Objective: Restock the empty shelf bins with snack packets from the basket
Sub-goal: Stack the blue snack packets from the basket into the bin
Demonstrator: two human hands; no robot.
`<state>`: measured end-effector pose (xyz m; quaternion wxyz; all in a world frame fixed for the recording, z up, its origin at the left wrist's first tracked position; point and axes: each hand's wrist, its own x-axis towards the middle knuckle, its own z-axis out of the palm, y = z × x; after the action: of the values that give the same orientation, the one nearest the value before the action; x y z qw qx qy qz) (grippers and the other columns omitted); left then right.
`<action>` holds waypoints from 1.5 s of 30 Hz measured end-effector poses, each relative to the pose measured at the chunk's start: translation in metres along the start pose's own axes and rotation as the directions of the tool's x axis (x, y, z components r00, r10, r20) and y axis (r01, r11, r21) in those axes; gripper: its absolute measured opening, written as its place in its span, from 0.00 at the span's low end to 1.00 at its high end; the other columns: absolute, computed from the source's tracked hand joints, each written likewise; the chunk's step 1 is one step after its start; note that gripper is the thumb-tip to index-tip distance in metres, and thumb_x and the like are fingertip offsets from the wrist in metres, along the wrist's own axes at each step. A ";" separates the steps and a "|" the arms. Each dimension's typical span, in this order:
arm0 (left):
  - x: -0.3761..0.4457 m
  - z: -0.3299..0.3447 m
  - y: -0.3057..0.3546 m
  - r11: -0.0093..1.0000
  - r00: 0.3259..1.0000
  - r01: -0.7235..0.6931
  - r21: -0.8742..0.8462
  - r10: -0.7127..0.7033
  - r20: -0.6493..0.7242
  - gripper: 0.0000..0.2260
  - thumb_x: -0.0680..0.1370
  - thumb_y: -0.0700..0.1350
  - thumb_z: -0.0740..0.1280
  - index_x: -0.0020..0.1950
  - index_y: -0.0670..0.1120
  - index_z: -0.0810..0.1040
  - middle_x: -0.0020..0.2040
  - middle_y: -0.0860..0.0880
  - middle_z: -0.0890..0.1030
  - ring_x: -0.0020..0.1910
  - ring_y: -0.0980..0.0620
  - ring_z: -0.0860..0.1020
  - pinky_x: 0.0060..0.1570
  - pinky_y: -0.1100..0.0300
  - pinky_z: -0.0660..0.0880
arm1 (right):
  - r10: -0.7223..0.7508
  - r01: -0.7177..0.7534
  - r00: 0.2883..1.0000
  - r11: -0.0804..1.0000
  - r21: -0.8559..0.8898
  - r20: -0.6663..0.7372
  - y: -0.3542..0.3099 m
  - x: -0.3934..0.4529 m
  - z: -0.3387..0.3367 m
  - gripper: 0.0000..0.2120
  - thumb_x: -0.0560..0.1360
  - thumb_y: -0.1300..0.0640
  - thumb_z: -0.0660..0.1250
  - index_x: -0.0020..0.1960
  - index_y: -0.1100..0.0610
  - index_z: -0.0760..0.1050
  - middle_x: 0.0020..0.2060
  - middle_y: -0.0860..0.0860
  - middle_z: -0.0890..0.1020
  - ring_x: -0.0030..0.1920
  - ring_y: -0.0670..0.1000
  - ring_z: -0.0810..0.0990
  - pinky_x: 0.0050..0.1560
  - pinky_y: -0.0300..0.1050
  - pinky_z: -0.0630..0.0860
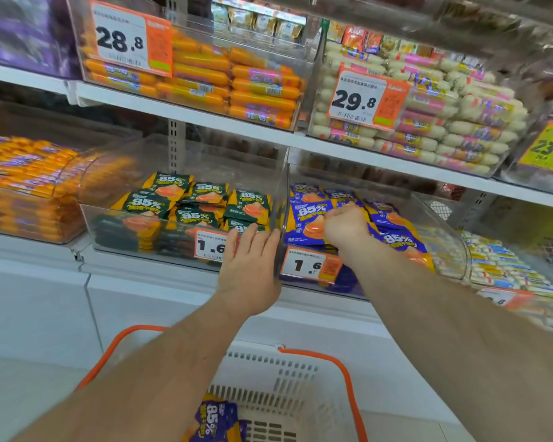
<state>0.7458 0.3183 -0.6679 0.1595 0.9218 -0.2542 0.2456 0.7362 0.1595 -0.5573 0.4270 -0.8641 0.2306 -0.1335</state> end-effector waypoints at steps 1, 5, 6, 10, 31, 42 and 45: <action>0.000 0.001 -0.001 1.000 1.000 -0.008 0.017 0.008 -0.007 0.37 0.67 0.51 0.74 0.74 0.44 0.68 0.67 0.46 0.74 0.72 0.42 0.67 0.72 0.44 0.47 | -0.010 0.011 1.000 0.997 -0.076 0.012 0.000 0.002 0.004 0.13 0.77 0.64 0.63 0.61 0.63 0.78 0.54 0.58 0.81 0.46 0.53 0.78 0.51 0.40 0.76; -0.001 -0.001 0.002 1.000 1.000 0.019 -0.009 -0.019 0.003 0.37 0.72 0.51 0.69 0.78 0.46 0.58 0.74 0.48 0.66 0.77 0.45 0.56 0.72 0.47 0.35 | 0.012 -0.036 0.997 0.949 -0.314 -0.076 0.005 0.009 0.016 0.10 0.78 0.56 0.63 0.57 0.53 0.78 0.57 0.56 0.79 0.59 0.59 0.75 0.59 0.56 0.75; 0.000 -0.001 0.003 0.999 0.999 0.032 -0.023 -0.032 0.013 0.37 0.75 0.51 0.66 0.79 0.47 0.54 0.75 0.49 0.62 0.78 0.46 0.52 0.71 0.49 0.32 | 0.018 -0.051 0.995 0.936 -0.348 -0.097 0.007 0.011 0.018 0.10 0.78 0.54 0.62 0.57 0.52 0.78 0.56 0.55 0.79 0.58 0.58 0.75 0.58 0.56 0.76; -0.001 -0.002 0.004 0.999 0.998 0.048 0.001 -0.048 0.047 0.36 0.76 0.52 0.65 0.80 0.47 0.51 0.76 0.49 0.59 0.78 0.47 0.48 0.72 0.48 0.31 | 0.020 -0.043 0.997 0.940 -0.340 -0.071 0.013 0.014 0.021 0.09 0.79 0.54 0.62 0.54 0.54 0.80 0.48 0.53 0.81 0.50 0.54 0.77 0.52 0.53 0.79; -0.181 0.097 -0.072 0.756 0.354 0.650 -0.079 -0.210 0.911 0.06 0.80 0.41 0.60 0.51 0.41 0.75 0.35 0.49 0.73 0.30 0.52 0.68 0.32 0.57 0.67 | 0.214 -0.176 0.936 0.972 -0.157 0.279 0.224 -0.116 0.213 0.05 0.75 0.62 0.63 0.44 0.53 0.76 0.39 0.48 0.76 0.43 0.51 0.75 0.43 0.41 0.69; -0.200 0.132 -0.079 0.579 0.298 0.815 -0.031 -0.372 0.879 0.11 0.82 0.44 0.60 0.63 0.49 0.75 0.55 0.51 0.78 0.44 0.53 0.79 0.43 0.56 0.78 | 0.524 -0.461 0.661 0.848 -0.260 0.538 0.301 -0.140 0.268 0.05 0.75 0.62 0.65 0.42 0.55 0.71 0.33 0.51 0.76 0.33 0.48 0.73 0.30 0.41 0.68; -0.201 0.138 -0.080 0.551 0.289 0.834 -0.025 -0.398 0.871 0.11 0.81 0.43 0.60 0.62 0.49 0.75 0.52 0.52 0.78 0.34 0.55 0.75 0.36 0.60 0.74 | 0.545 -0.512 0.649 0.829 -0.224 0.531 0.304 -0.140 0.280 0.18 0.73 0.64 0.64 0.30 0.52 0.63 0.23 0.44 0.68 0.26 0.46 0.65 0.24 0.37 0.60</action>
<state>0.6903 0.4047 -0.9033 0.3380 0.8744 0.0467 -0.3449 0.6491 0.2595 -0.9732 0.4726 -0.7688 0.3358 0.2698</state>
